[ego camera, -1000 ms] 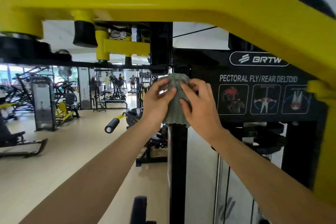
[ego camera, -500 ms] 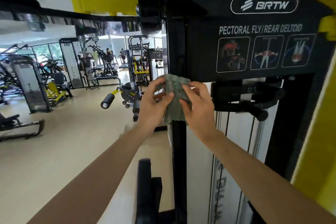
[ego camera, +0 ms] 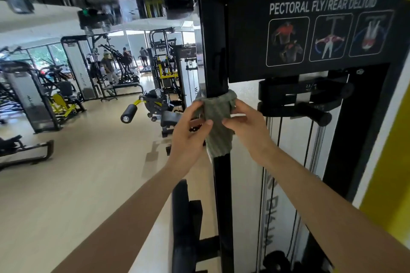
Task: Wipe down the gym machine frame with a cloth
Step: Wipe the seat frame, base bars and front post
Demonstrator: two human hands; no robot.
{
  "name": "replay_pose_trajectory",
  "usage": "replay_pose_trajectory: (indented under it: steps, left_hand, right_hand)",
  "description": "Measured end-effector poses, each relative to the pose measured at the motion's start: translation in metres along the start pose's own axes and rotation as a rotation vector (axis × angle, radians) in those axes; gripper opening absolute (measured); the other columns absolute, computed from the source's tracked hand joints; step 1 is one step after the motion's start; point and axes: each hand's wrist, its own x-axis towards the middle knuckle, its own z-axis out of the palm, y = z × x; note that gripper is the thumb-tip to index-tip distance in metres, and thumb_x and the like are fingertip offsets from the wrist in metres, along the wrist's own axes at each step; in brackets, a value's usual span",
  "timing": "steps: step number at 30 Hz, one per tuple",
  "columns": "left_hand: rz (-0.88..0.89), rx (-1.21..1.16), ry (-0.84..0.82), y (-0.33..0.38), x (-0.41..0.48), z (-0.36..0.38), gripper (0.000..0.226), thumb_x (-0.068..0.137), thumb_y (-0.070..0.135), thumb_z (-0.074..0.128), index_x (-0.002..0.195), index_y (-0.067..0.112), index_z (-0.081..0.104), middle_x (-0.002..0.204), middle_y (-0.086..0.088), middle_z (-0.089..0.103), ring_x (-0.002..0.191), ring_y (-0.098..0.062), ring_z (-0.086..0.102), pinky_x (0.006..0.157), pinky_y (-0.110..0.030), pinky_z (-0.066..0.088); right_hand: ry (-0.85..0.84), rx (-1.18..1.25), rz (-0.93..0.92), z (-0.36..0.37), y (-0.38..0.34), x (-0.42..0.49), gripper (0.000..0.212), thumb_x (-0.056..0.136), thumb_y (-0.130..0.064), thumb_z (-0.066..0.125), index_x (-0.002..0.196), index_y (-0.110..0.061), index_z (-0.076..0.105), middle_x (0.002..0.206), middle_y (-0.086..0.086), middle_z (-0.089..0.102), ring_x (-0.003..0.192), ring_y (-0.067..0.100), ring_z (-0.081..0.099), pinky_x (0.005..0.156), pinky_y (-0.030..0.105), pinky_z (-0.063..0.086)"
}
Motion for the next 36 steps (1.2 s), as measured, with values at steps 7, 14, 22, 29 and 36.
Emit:
replay_pose_trajectory:
  steps: [7, 14, 22, 29, 36]
  left_hand:
    - [-0.01, -0.033, 0.025, 0.024, 0.031, 0.005, 0.051, 0.1, 0.005, 0.058, 0.146, 0.026, 0.05, 0.134, 0.011, 0.063, 0.114, -0.013, 0.068, 0.098, -0.04, 0.057]
    - [-0.069, 0.044, 0.018, 0.011, 0.024, 0.009, 0.055, 0.101, 0.014, 0.061, 0.152, 0.024, 0.045, 0.132, 0.003, 0.066, 0.119, -0.012, 0.064, 0.102, -0.039, 0.054]
    - [-0.144, 0.043, 0.031, -0.019, -0.001, 0.012, 0.053, 0.1, 0.026, 0.062, 0.151, 0.028, 0.047, 0.125, 0.017, 0.066, 0.113, -0.004, 0.065, 0.096, -0.044, 0.058]
    - [-0.218, 0.046, 0.045, -0.061, -0.044, 0.019, 0.052, 0.1, 0.017, 0.062, 0.151, 0.02, 0.047, 0.131, 0.006, 0.066, 0.117, -0.01, 0.065, 0.1, -0.038, 0.056]
    - [-0.287, 0.043, 0.044, -0.093, -0.087, 0.033, 0.047, 0.104, 0.008, 0.052, 0.151, 0.009, 0.045, 0.139, -0.004, 0.062, 0.128, -0.015, 0.06, 0.106, -0.038, 0.051]
  right_hand:
    - [-0.046, 0.122, -0.068, 0.001, -0.021, 0.014, 0.046, 0.088, 0.005, 0.066, 0.127, -0.019, 0.063, 0.116, -0.001, 0.071, 0.104, 0.016, 0.07, 0.091, 0.029, 0.058]
    - [-0.06, 0.104, -0.075, 0.002, -0.01, 0.007, 0.051, 0.096, -0.001, 0.064, 0.143, -0.018, 0.053, 0.13, 0.0, 0.066, 0.114, 0.016, 0.067, 0.099, 0.038, 0.055]
    - [0.018, 0.127, 0.049, 0.007, 0.02, -0.014, 0.04, 0.1, -0.019, 0.061, 0.14, -0.019, 0.057, 0.126, 0.003, 0.068, 0.111, 0.019, 0.069, 0.098, 0.044, 0.056]
    - [0.012, -0.066, 0.08, 0.014, 0.074, -0.041, 0.048, 0.097, -0.014, 0.065, 0.143, -0.019, 0.052, 0.128, -0.002, 0.066, 0.111, 0.009, 0.065, 0.098, 0.03, 0.055]
    - [-0.009, -0.139, 0.023, 0.015, 0.126, -0.063, 0.052, 0.094, -0.008, 0.068, 0.143, -0.017, 0.052, 0.126, -0.008, 0.065, 0.109, 0.004, 0.063, 0.097, 0.019, 0.051]
